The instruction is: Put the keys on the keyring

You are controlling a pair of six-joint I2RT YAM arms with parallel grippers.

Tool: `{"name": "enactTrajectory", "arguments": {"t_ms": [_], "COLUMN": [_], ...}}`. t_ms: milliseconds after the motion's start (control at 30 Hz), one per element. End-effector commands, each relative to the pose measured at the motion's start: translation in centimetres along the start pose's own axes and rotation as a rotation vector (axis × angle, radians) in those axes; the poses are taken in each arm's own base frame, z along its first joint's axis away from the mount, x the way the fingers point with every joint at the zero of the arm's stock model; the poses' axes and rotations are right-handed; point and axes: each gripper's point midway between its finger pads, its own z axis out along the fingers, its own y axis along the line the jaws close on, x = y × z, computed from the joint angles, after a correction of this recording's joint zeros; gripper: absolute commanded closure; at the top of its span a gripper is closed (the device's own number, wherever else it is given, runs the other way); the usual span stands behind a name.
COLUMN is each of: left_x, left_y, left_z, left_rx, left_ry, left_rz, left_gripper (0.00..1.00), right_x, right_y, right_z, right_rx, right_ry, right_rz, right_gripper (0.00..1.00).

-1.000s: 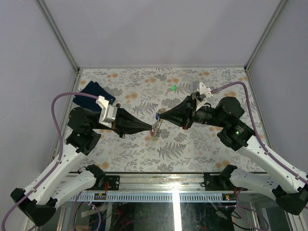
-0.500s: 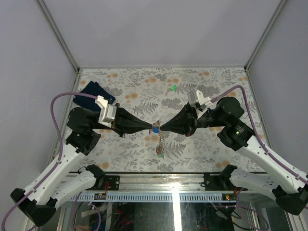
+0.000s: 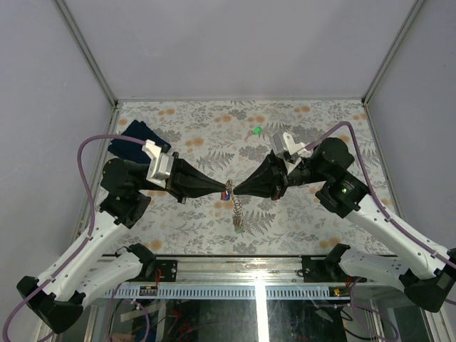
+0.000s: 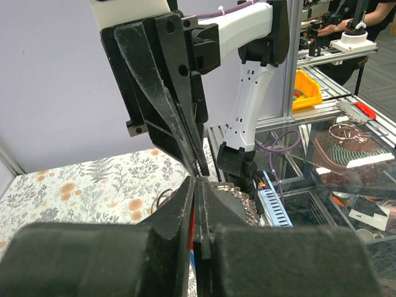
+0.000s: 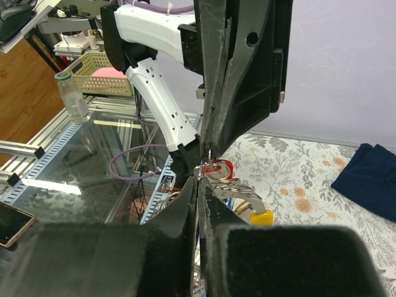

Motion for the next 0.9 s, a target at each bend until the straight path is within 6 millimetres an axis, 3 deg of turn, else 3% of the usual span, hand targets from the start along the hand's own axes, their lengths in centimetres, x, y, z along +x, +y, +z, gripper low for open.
{"name": "enactTrajectory", "arguments": {"t_ms": [0, 867], "left_x": [-1.8, -1.6], "left_y": [-0.5, -1.1], "left_z": [0.3, 0.4], "left_rx": [0.029, 0.061], "left_ry": [-0.032, -0.017], "left_rz": [0.058, 0.054], "left_gripper": [1.0, 1.0], "right_x": [-3.2, -4.2], "right_y": [0.3, -1.2], "right_z": [0.4, -0.3], "right_rx": [-0.037, 0.104], "right_ry": [-0.064, -0.107], "right_rz": [-0.082, -0.098], "right_gripper": [1.0, 1.0]}}
